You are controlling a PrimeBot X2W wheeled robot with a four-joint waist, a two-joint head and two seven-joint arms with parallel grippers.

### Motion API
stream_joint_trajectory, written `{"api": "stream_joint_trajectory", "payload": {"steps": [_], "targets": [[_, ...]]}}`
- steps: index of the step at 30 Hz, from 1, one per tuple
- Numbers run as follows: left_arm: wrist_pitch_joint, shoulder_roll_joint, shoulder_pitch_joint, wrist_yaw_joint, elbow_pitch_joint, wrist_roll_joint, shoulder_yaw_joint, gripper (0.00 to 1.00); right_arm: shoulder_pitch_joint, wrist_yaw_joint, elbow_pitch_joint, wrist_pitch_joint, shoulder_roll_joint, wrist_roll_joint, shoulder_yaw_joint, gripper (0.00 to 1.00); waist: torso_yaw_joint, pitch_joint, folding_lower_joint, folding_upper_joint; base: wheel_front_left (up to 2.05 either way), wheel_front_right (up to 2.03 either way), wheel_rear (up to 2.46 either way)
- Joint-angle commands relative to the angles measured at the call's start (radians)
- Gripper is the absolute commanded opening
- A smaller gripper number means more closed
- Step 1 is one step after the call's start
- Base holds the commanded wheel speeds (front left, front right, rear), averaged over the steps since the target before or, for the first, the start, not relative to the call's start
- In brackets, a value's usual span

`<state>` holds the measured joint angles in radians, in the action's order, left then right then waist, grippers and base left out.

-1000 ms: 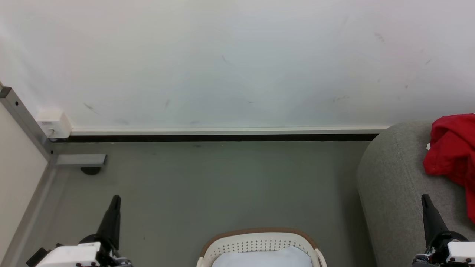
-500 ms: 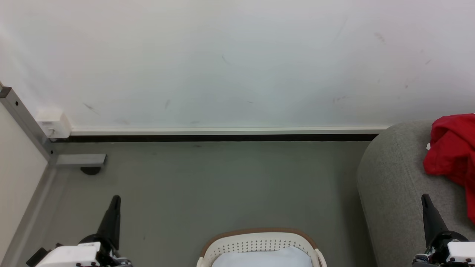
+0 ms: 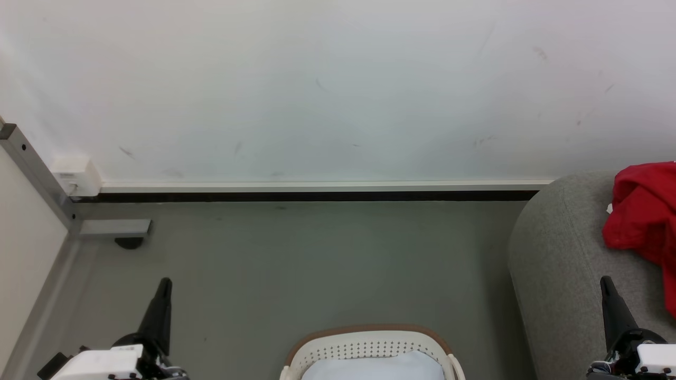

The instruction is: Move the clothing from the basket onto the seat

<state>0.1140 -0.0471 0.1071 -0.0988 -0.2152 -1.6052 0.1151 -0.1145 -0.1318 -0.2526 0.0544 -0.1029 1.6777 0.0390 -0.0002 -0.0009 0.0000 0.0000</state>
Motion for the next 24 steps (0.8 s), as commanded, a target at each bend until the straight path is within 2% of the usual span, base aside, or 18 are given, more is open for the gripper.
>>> {"api": "stream_joint_trajectory", "payload": {"steps": [1, 24], "targets": [[0.004, -0.006, 0.01, 0.0, 0.0, -0.012, 0.002, 0.0, -0.004, 0.002, 0.006, 0.0, -0.01, 0.003, -0.001, 0.0, 0.0, 0.0, 0.0, 0.0, 0.0, 0.0, 0.0], [0.004, -0.006, 0.01, 0.0, 0.0, -0.012, 0.002, 0.0, -0.004, 0.002, 0.006, -0.004, -0.013, 0.007, -0.005, 0.0, 0.0, 0.0, 0.0, 0.0, 0.0, 0.0, 0.0]]}}
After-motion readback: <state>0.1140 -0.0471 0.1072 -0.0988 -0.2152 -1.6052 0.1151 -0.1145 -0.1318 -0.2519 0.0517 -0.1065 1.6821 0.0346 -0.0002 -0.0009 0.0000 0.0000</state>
